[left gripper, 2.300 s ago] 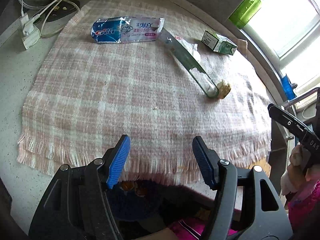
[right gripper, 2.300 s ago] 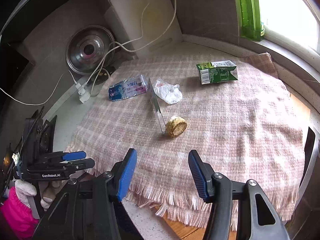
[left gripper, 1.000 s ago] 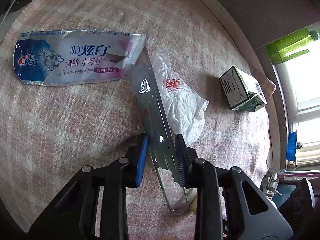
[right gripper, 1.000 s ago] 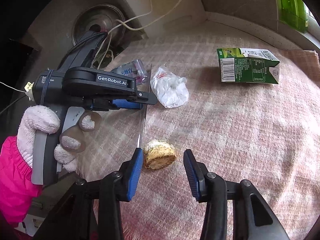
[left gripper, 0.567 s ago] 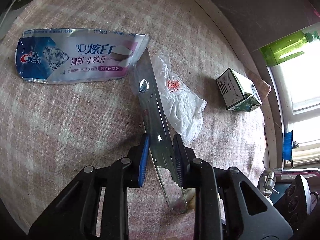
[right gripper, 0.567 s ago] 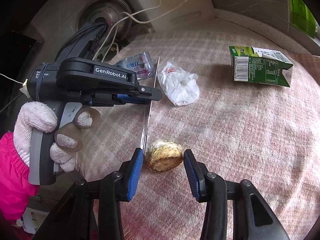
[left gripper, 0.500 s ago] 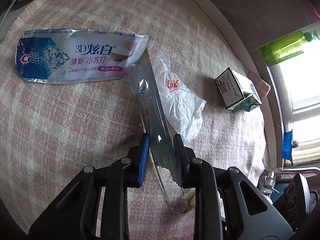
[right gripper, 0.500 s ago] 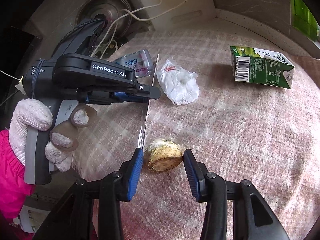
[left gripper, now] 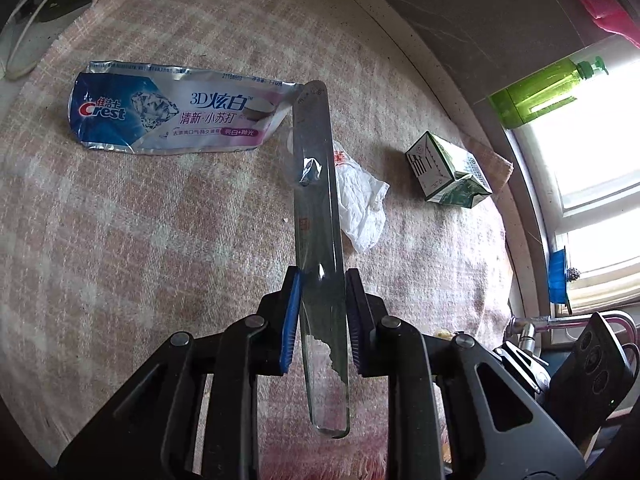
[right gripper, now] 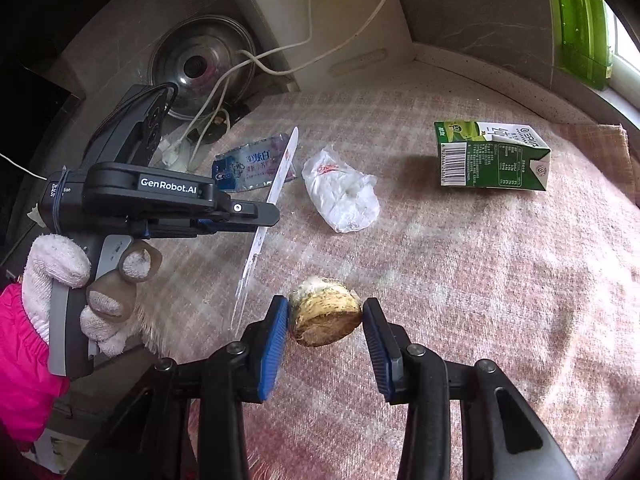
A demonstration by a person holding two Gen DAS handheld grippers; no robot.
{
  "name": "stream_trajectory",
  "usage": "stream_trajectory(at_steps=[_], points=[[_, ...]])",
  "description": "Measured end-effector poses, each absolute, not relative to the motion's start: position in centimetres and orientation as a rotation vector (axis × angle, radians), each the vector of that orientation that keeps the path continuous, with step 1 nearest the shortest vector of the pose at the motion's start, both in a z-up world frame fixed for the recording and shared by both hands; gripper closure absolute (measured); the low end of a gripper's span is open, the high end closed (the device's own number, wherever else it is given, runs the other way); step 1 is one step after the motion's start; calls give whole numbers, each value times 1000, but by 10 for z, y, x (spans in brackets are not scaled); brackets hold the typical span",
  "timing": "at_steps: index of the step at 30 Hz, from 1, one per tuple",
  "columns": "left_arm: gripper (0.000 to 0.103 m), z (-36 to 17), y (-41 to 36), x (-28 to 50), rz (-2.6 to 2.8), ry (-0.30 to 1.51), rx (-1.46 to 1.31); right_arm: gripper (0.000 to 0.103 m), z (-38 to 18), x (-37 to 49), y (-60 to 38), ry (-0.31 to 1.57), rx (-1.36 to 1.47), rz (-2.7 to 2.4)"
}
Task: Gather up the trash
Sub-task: 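Carry the plastic tube and beige piece off the cloth down over the blue basket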
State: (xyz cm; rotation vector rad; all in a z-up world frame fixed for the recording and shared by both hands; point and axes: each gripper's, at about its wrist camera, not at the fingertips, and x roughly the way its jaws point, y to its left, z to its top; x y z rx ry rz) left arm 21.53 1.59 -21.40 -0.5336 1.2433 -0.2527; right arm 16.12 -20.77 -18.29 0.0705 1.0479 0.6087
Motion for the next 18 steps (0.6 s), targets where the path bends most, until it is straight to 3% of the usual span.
stream_trajectory(at_steps=[18], points=[[82,-191,55,110,-320,1222,-479,63,-154,104,-212,1011,184,543]])
